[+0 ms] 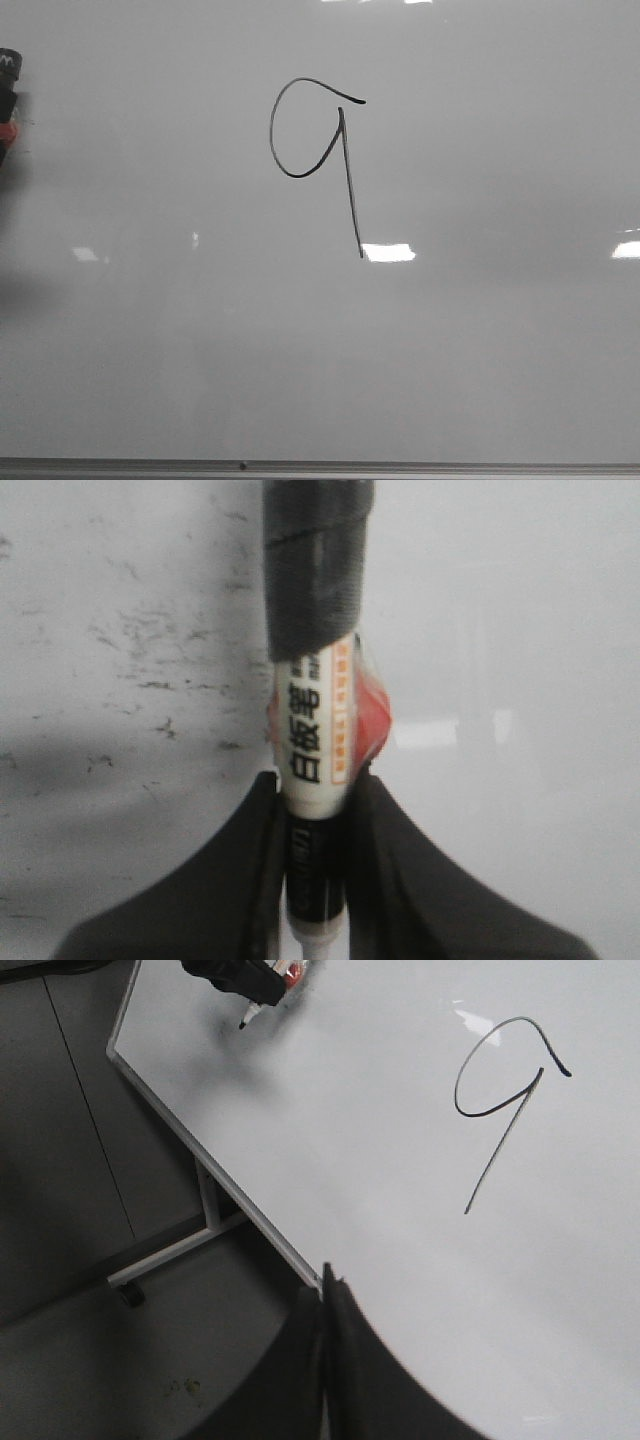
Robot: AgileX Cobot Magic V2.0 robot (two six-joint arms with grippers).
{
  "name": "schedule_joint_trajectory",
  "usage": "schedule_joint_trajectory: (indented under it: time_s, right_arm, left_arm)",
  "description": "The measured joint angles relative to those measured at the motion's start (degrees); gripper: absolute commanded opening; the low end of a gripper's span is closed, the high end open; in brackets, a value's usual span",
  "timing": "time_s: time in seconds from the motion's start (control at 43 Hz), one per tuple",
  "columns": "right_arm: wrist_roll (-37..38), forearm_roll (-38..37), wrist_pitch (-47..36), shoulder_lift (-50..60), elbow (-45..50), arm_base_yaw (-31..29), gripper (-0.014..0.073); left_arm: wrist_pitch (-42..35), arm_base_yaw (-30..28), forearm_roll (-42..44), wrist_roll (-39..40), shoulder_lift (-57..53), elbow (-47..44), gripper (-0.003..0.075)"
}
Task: Write number 9 on whiteboard
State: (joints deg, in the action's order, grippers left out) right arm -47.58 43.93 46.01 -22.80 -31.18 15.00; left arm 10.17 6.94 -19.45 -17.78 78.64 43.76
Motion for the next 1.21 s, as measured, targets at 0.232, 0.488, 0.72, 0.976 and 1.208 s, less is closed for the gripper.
schedule_joint_trajectory:
  time_s: [0.232,0.488,0.72,0.976,1.208]
  right_arm:
    - [0.09,0.0,0.0,0.0,0.0,0.0,-0.0061]
    - [0.09,0.0,0.0,0.0,0.0,0.0,-0.0061]
    - [0.09,0.0,0.0,0.0,0.0,0.0,-0.0061]
    - [0.09,0.0,0.0,0.0,0.0,0.0,-0.0061]
    - [0.09,0.0,0.0,0.0,0.0,0.0,-0.0061]
  left_arm:
    - [-4.31,0.0,-0.71,0.0,5.2,0.0,-0.0018]
    - [-4.99,0.0,-0.84,0.0,5.92,0.0,0.0104]
    - [-4.99,0.0,-0.84,0.0,5.92,0.0,0.0261]
    - [-5.07,0.0,-0.97,0.0,5.92,0.0,0.0404]
    - [-5.12,0.0,-0.99,0.0,5.92,0.0,0.0475]
